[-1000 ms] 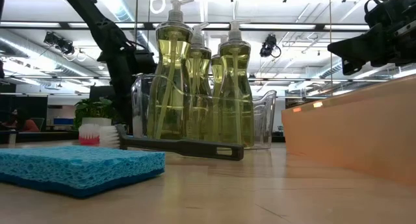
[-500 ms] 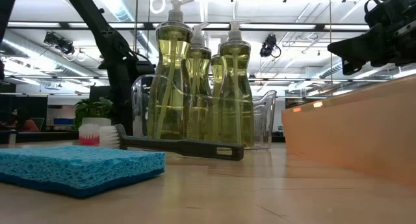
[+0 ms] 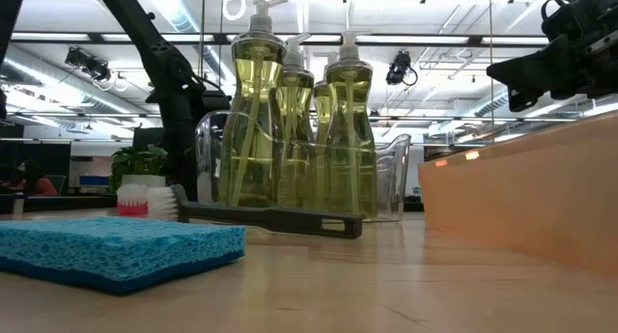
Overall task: Pick & Place Kitchen Sink Supplies
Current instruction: Put the blue sponge into the top transparent bin
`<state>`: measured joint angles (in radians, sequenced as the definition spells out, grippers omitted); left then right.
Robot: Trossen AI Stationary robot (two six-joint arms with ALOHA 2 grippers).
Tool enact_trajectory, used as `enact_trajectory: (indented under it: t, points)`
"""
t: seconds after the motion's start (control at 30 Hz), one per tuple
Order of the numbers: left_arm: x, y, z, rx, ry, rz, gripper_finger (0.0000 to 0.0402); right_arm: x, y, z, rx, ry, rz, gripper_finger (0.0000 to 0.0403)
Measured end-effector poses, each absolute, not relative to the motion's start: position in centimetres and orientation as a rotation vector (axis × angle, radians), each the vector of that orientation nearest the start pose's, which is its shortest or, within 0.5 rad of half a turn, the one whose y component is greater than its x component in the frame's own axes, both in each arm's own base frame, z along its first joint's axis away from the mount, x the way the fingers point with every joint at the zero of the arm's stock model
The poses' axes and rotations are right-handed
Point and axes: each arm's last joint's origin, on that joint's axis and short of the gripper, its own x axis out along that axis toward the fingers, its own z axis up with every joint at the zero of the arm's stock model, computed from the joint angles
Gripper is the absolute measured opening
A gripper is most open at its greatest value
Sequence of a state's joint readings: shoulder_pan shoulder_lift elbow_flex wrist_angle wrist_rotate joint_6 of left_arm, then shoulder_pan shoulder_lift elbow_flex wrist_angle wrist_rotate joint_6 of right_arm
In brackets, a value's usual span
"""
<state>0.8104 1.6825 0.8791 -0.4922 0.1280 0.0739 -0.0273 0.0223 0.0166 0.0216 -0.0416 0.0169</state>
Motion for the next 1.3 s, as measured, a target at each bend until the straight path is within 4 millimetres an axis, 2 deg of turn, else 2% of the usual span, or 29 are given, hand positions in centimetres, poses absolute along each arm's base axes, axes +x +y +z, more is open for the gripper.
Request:
enact_trajectory:
  t: [0.1,0.33,0.6,0.77,0.93,1.3]
  points:
    - [20.2,20.7,13.8,-0.531,1.193,0.536,0.0008,9.8,-0.1,17.0,0.016,-0.016,0.014,0.0007]
    - [20.0,20.5,14.0,-0.544,1.210,0.528,0.0004,9.8,-0.1,17.0,0.016,-0.016,0.014,0.0007]
    - [19.8,20.3,16.9,-0.509,1.171,0.528,0.0002,9.8,-0.1,17.0,0.016,-0.016,0.014,0.0007]
    - [19.7,20.2,19.2,-0.487,1.135,0.540,0.0001,9.8,-0.1,17.0,0.016,-0.016,0.014,0.0007]
    - [19.6,20.2,22.4,-0.445,1.078,0.567,0.0001,9.8,-0.1,17.0,0.016,-0.016,0.014,0.0007]
    - [21.1,21.1,31.3,-0.261,0.794,0.590,0.0000,9.8,-0.1,17.0,0.016,-0.016,0.015,0.0007]
